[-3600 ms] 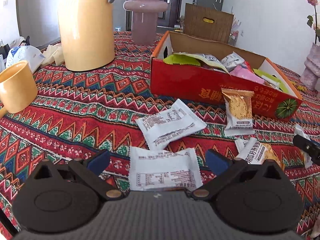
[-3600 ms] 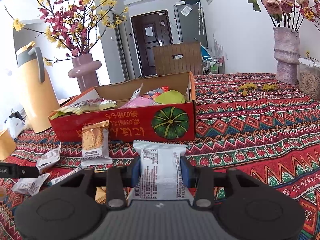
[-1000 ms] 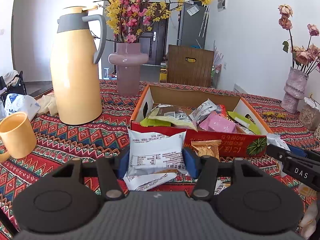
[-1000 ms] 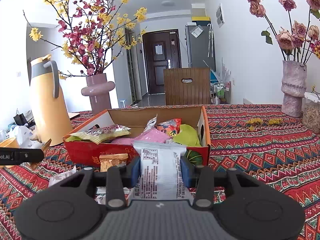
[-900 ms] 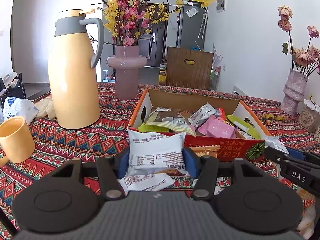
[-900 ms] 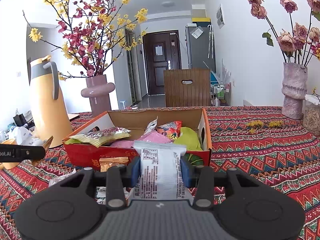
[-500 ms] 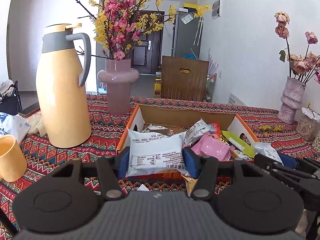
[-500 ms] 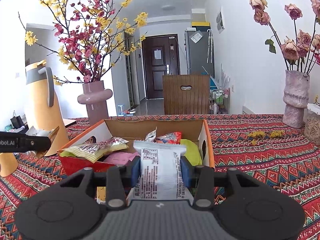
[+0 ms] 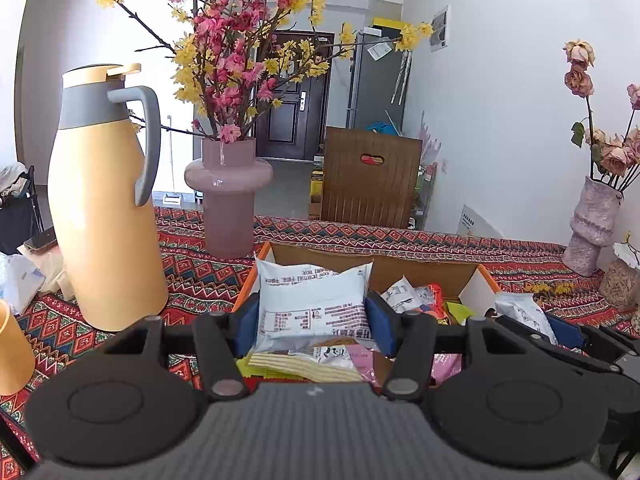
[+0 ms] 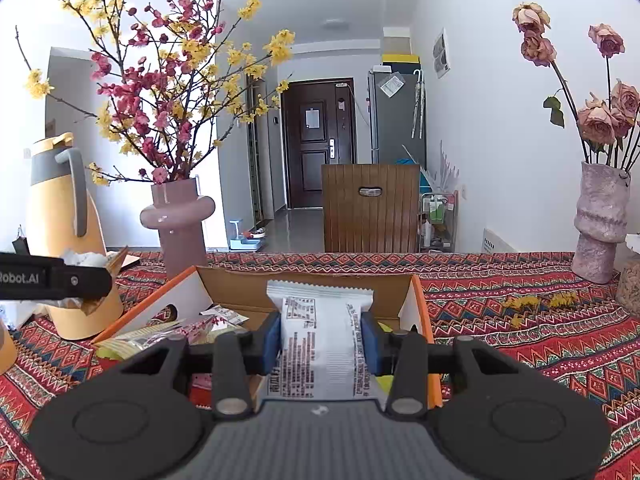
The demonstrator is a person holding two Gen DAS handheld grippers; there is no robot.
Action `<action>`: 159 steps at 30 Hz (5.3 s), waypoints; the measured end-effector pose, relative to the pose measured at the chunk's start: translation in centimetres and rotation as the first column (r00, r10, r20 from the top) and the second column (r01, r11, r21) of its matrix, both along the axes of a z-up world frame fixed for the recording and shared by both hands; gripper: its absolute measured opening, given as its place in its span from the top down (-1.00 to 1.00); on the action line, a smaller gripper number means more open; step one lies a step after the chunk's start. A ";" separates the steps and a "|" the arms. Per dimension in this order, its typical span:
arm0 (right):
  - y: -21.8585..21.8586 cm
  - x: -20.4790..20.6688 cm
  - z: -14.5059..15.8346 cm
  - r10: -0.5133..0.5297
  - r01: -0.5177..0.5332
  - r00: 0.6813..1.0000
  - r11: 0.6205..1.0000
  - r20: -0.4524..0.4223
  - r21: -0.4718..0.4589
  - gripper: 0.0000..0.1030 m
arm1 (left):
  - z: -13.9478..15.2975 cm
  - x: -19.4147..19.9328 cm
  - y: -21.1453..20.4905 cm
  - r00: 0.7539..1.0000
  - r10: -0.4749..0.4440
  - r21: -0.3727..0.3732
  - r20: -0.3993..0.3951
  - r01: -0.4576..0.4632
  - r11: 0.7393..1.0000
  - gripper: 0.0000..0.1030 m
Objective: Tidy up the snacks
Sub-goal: 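Carry both white packets over the box with both tools, then lower both white packets into the box and open both tools, then raise both open tools out of the box and move toward loose packets, then grasp the cookie packet on the table with the right tool, then grasp the white packet with the left tool while the right tool holds the cookie packet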
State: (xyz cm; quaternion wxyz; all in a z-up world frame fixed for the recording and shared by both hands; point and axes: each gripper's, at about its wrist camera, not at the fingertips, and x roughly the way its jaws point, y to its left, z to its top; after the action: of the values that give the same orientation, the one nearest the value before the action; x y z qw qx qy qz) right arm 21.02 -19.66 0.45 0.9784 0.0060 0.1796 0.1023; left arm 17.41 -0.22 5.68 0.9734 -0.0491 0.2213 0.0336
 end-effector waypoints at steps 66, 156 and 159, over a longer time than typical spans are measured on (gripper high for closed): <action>-0.6 -1.2 1.1 -0.004 0.003 0.999 1.000 0.041 0.027 -0.97 | 0.8 -0.5 1.2 0.996 0.012 0.008 0.084 -0.012 1.000 -1.00; 6.9 -8.2 -7.7 0.200 -0.246 0.942 0.958 -0.270 -0.150 -0.07 | -8.8 -8.9 9.5 0.982 0.044 -0.040 -0.185 -0.053 0.998 -1.00; 6.7 -8.2 -7.6 0.206 -0.250 0.942 0.958 -0.266 -0.142 -0.02 | -8.8 -9.3 10.0 0.980 0.060 -0.045 -0.188 -0.070 0.997 -1.00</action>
State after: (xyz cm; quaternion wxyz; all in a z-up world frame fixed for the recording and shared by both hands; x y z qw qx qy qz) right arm 12.79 -12.93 -7.18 0.9264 -0.0873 0.3085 0.1976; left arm 8.15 9.76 -3.09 0.9452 -0.0782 0.3104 0.0641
